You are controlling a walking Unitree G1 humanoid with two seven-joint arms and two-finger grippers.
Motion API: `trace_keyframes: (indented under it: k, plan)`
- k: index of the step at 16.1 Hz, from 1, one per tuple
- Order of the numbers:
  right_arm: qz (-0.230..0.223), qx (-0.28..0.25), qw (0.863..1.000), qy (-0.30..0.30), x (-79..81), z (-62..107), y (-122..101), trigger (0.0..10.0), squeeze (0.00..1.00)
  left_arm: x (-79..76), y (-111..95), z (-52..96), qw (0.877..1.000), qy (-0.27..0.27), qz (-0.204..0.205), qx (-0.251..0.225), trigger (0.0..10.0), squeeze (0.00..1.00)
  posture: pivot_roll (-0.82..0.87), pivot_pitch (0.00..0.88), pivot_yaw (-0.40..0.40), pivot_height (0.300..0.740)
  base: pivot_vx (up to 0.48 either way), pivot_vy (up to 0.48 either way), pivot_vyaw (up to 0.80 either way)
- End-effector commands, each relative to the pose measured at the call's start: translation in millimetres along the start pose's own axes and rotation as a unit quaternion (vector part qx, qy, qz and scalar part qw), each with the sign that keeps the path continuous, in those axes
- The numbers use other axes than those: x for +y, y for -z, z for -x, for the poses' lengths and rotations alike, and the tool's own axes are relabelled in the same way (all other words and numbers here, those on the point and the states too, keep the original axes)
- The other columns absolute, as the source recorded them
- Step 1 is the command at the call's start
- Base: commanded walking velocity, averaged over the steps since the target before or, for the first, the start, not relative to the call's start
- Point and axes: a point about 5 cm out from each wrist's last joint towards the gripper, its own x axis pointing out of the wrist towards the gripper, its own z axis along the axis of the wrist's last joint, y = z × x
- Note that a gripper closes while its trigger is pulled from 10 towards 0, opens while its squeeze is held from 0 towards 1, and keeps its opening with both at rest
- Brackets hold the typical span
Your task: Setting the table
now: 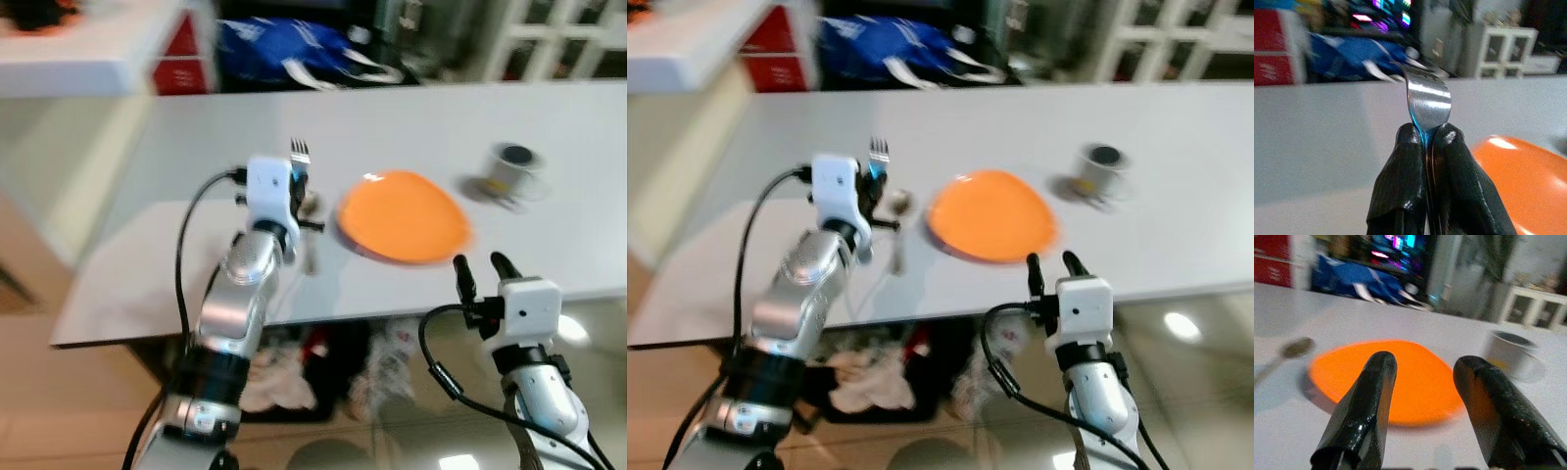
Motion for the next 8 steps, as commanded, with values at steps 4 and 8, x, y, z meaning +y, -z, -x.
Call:
trace_keyframes:
  k: [4,8]
  plan:
    - [-0.011,0.006,1.0,-0.012,10.9,3.9,0.3,10.0,0.0,0.5,3.4,-18.8,0.997,-0.014,0.049,0.056,0.0,0.0,-0.15,0.04,0.002,0.74,0.0,0.0,0.0]
    - [-0.011,0.007,1.0,-0.012,12.6,6.9,-0.7,10.0,0.0,-2.5,10.8,-37.7,0.989,-0.009,0.101,0.106,0.0,0.0,-0.17,0.05,0.012,0.74,0.0,0.0,0.0]
